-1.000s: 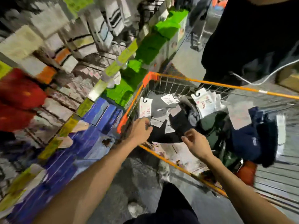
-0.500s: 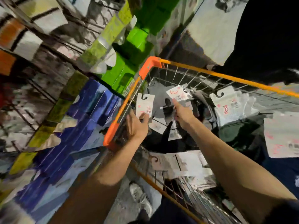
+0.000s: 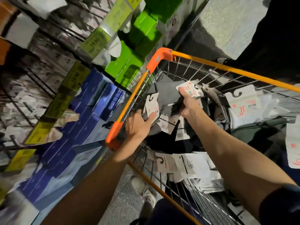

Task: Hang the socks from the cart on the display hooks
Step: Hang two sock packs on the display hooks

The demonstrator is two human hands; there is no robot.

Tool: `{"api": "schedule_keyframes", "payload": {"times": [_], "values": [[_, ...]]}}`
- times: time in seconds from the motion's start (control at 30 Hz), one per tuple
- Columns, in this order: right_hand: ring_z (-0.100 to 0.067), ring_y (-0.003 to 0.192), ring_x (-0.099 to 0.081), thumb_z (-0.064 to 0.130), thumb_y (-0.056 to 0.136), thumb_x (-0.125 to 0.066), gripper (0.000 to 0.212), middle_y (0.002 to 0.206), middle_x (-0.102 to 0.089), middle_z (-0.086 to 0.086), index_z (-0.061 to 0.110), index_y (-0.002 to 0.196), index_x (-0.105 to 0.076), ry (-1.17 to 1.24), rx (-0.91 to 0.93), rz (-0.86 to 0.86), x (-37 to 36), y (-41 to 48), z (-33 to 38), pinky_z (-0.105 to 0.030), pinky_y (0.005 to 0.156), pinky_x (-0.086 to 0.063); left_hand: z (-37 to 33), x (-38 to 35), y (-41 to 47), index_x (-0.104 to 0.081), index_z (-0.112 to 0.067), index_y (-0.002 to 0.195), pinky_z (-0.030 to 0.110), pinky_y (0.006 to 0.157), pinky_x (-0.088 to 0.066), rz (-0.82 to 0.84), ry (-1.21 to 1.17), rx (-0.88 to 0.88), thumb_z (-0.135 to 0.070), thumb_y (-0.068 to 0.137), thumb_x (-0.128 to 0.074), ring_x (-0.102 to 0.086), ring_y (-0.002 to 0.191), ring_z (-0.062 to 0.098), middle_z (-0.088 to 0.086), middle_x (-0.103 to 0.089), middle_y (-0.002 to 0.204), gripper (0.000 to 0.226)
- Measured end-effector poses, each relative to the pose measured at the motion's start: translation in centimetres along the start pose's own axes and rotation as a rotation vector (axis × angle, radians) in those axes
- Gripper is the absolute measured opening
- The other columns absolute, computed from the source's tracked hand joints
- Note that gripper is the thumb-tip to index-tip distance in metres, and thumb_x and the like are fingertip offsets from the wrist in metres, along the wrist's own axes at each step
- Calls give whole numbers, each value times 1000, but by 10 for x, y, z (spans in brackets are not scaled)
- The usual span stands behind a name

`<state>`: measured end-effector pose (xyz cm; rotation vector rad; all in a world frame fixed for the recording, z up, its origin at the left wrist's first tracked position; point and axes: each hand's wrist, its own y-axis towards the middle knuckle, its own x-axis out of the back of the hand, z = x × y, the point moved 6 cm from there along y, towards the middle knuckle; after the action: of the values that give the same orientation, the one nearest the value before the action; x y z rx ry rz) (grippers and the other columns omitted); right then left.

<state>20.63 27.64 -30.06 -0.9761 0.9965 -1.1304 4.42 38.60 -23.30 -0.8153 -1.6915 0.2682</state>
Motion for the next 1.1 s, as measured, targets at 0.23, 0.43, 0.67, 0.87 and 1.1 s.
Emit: {"api": "schedule_keyframes", "payload": {"times": [0.23,0.43,0.67,0.87,1.1], "values": [[-19,70,-64,22,85,-78,46,99,-69,-8,8,124,-58,-134,81,-94,24,-13,3,-31,53,-53,8,-3,-7,-49,-11,129,44,97,-46,143,-160,-16,-34,93,-67,-53,125,34,11,-62,132,46],[-10,57,-56,10,84,-78,33,88,-64,-3,11,110,-57,-157,183,-142,38,-37,4,-24,43,-46,15,4,-16,-50,-11,133,44,99,-45,157,-149,-35,-29,96,-64,-54,126,33,10,-61,134,43],[-11,74,-71,3,86,-73,15,92,-73,1,16,91,-67,-125,393,-60,76,-79,-1,-25,57,-55,18,20,-40,-57,-14,132,27,93,-45,128,-337,-118,-19,95,-65,-60,120,17,-2,-65,131,38],[-11,89,-71,0,81,-77,26,101,-74,-1,15,101,-70,-387,561,-2,115,-101,0,-27,79,-56,3,32,-50,-65,-27,110,4,69,-44,138,-696,-17,-12,93,-65,-62,92,-3,-24,-66,96,22],[-42,110,-66,7,77,-82,34,108,-76,-5,15,109,-71,-441,351,78,148,-110,-28,-59,91,-54,-35,10,-65,-66,-27,95,40,101,-45,376,-895,148,-14,93,-62,-63,110,22,-1,-71,105,14]]}}
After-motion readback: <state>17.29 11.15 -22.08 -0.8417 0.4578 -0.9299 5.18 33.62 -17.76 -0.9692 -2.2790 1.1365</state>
